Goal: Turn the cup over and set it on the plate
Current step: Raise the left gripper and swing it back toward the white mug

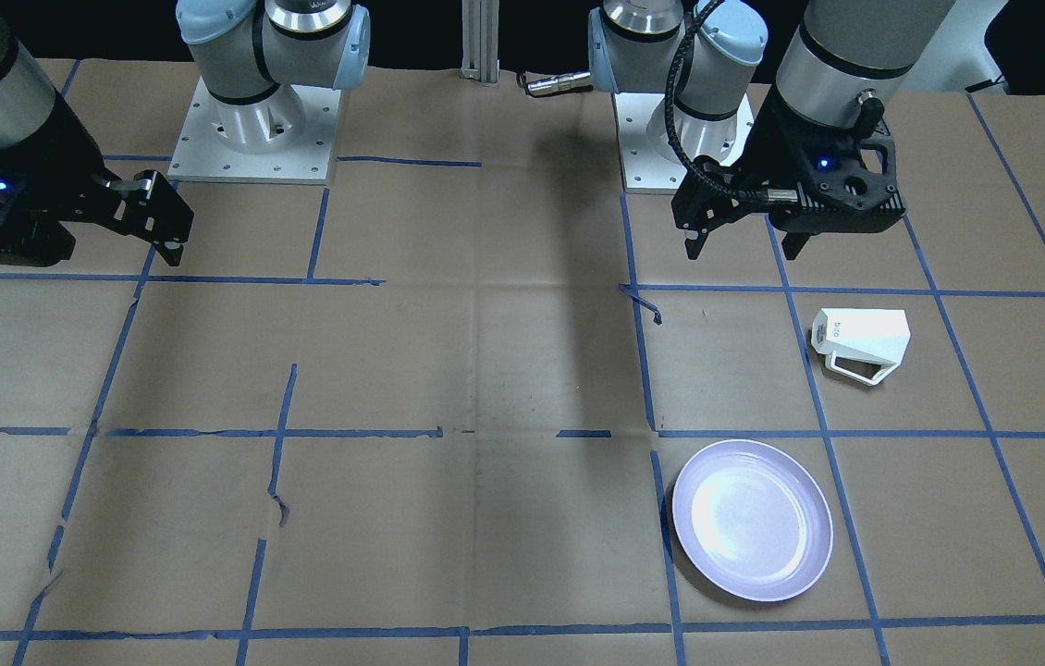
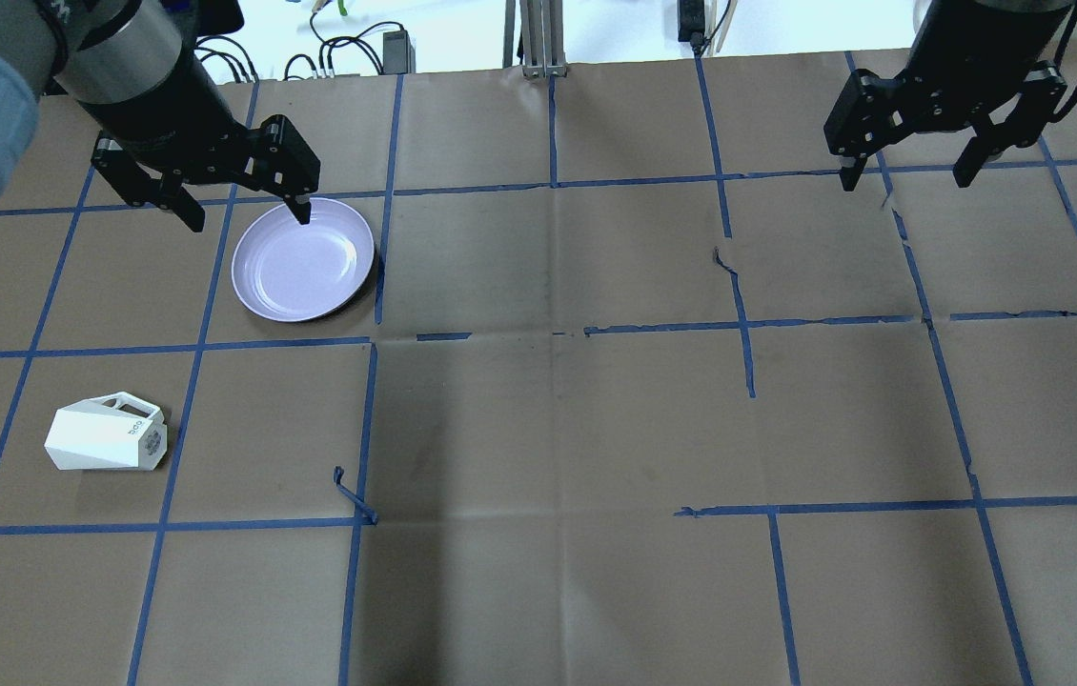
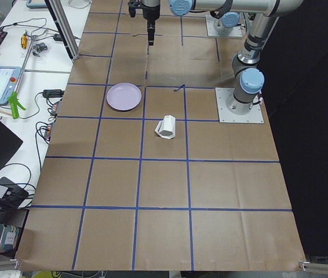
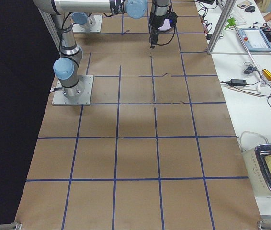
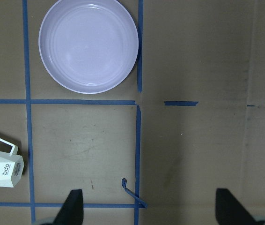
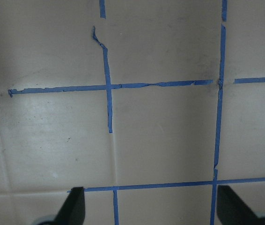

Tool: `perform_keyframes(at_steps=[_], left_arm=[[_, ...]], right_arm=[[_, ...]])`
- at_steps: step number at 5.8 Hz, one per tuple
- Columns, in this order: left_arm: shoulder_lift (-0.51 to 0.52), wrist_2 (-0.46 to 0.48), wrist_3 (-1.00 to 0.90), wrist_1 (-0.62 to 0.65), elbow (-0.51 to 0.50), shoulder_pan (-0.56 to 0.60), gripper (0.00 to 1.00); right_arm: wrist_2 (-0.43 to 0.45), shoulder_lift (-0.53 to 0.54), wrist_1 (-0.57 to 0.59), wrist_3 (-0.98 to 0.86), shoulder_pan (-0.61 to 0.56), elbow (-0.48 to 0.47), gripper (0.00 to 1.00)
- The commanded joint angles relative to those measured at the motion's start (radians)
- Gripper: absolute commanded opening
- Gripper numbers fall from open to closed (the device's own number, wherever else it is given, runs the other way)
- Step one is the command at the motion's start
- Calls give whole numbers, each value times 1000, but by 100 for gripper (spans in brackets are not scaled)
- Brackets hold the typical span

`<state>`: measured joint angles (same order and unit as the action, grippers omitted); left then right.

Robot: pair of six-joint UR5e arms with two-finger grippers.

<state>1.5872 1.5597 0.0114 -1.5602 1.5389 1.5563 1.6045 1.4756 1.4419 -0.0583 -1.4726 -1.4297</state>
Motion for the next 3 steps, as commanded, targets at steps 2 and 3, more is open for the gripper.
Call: perform_keyframes(at_steps=[2, 3], left_arm=[[-36, -6, -169, -32, -2, -143, 99], [-64, -42, -226, -65, 0, -236, 99]], right_arm=[[0, 0, 0, 0, 0, 0, 100], [0, 0, 0, 0, 0, 0, 100]])
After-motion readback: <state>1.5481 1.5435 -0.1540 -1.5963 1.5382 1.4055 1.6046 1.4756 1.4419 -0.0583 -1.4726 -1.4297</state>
